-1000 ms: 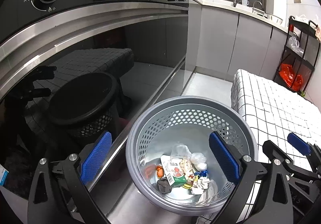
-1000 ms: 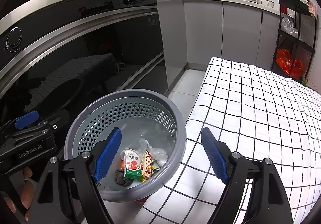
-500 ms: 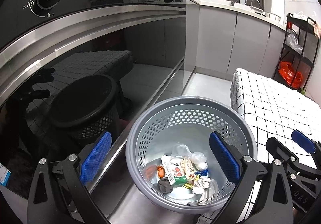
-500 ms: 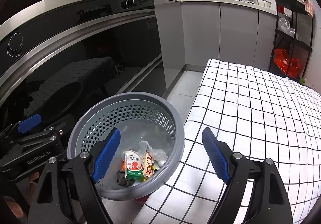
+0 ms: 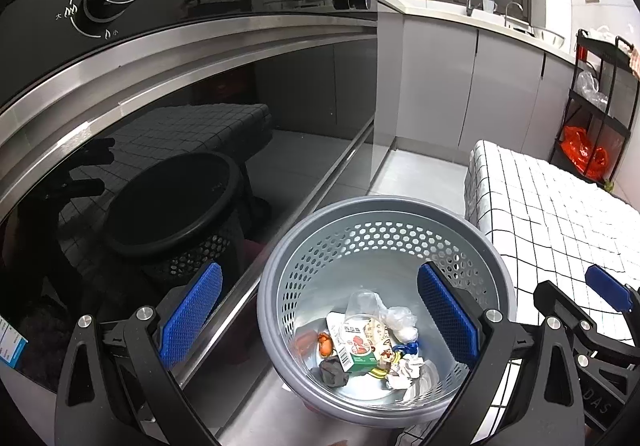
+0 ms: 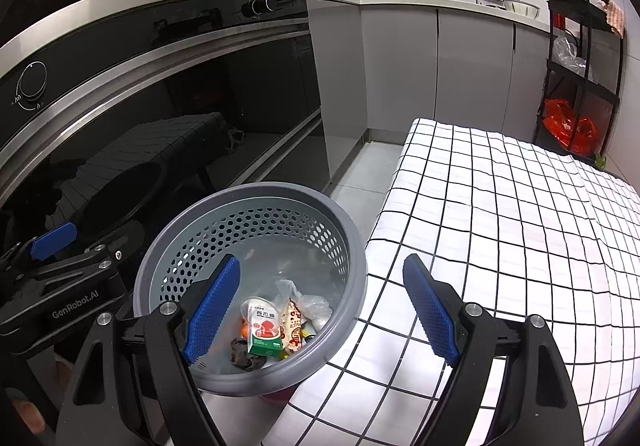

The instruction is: Collect trash

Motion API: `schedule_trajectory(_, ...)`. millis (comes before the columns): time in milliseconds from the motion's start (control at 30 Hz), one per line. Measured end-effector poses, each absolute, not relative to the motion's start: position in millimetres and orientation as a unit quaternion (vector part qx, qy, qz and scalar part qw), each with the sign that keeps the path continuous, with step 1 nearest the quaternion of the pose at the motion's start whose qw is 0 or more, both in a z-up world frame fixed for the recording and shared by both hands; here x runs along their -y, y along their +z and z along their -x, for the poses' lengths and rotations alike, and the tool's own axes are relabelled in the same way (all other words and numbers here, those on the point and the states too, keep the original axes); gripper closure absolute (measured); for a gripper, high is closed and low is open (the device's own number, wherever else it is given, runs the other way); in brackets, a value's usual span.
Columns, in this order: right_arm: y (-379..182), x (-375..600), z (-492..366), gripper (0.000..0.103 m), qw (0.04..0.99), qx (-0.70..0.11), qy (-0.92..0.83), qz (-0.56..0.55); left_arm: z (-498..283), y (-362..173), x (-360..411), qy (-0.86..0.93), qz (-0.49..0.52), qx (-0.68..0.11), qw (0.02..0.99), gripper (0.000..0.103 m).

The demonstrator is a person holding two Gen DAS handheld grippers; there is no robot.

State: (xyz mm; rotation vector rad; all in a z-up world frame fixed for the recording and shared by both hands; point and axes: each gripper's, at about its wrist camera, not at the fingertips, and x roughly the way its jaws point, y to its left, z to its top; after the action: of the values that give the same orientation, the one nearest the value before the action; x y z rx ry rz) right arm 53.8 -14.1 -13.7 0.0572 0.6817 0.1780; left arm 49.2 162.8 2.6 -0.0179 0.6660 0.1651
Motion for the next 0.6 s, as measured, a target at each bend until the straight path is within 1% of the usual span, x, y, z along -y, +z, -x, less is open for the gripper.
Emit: schedule_trajectory(600,-11.8,11.1,-48.7,0.023,0.940,-0.331,0.084,-0.020,-47.4,4.6,-160.9,0.082,0.000,-0.322,0.943,0.007)
